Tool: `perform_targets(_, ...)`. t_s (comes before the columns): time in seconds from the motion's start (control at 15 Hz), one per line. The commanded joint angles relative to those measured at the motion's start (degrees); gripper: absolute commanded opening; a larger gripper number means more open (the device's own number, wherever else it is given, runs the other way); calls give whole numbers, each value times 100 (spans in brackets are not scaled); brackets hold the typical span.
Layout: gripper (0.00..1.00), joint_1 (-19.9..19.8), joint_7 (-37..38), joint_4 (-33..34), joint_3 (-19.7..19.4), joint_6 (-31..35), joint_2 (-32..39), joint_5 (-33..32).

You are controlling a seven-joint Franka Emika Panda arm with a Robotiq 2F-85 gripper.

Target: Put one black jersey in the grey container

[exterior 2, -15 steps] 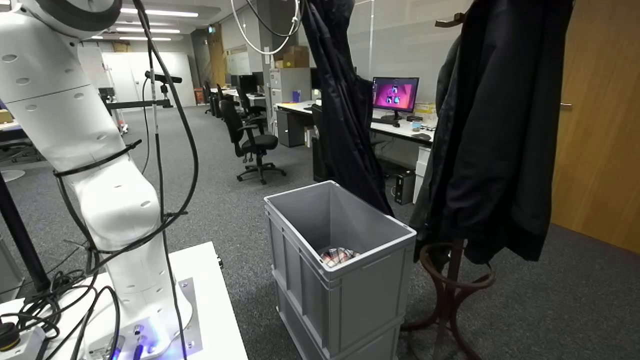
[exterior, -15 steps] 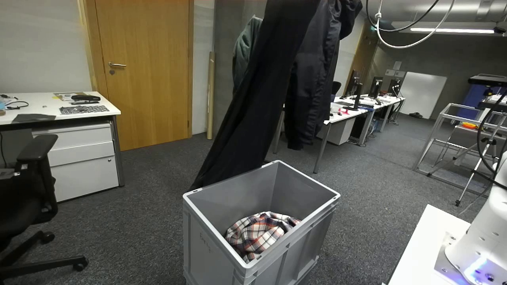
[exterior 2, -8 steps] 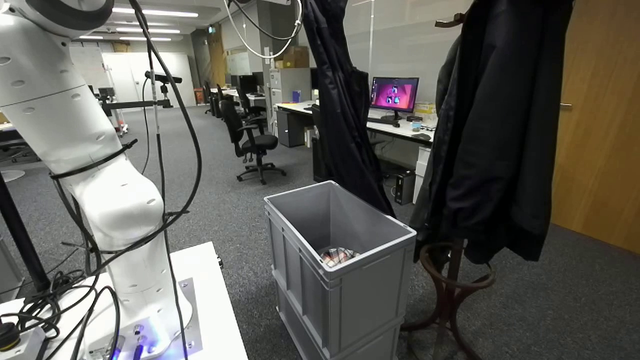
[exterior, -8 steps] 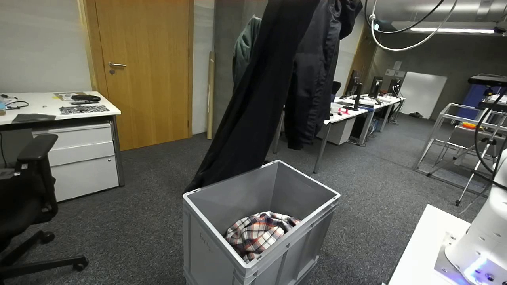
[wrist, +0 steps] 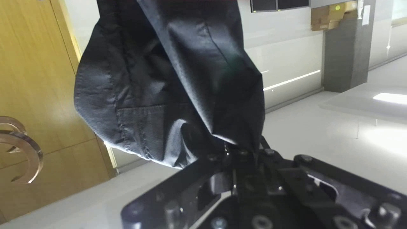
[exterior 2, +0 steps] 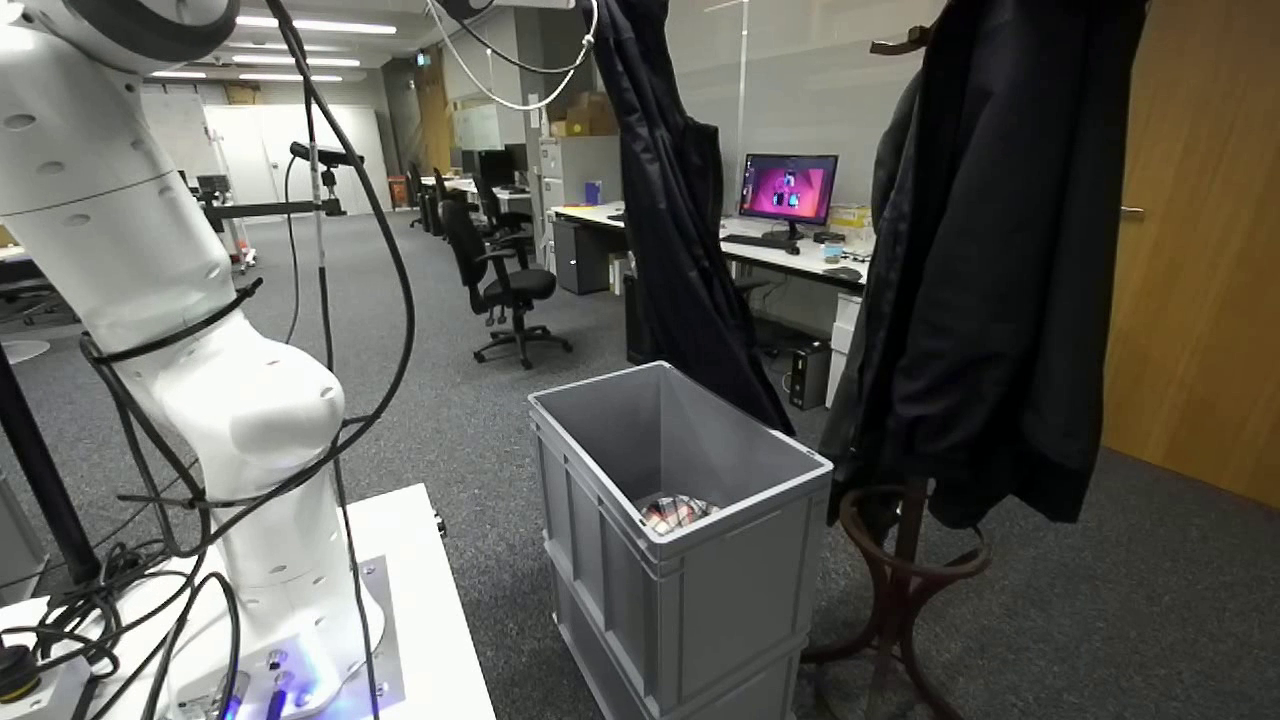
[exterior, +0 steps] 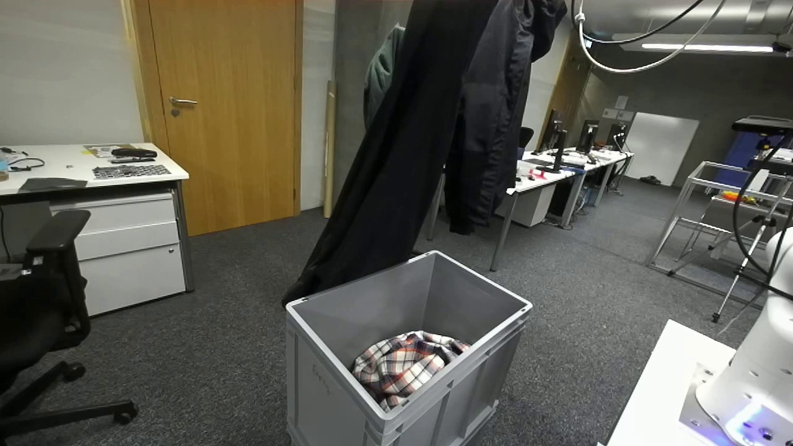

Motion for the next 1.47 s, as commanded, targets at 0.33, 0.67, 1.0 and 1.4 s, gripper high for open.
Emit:
perform_targets(0.33,0,1629,-1302,62,-829,1293,-293,401)
perform_targets(0.67,0,2628,-1074,36,-1449,2483,-324,-294)
perform_targets(1.0,0,2332,-560,866,-1575,2049,-219,-1171)
perform_targets(1.4,0,2265,-229,1099,-1698,2014,-190,-1494)
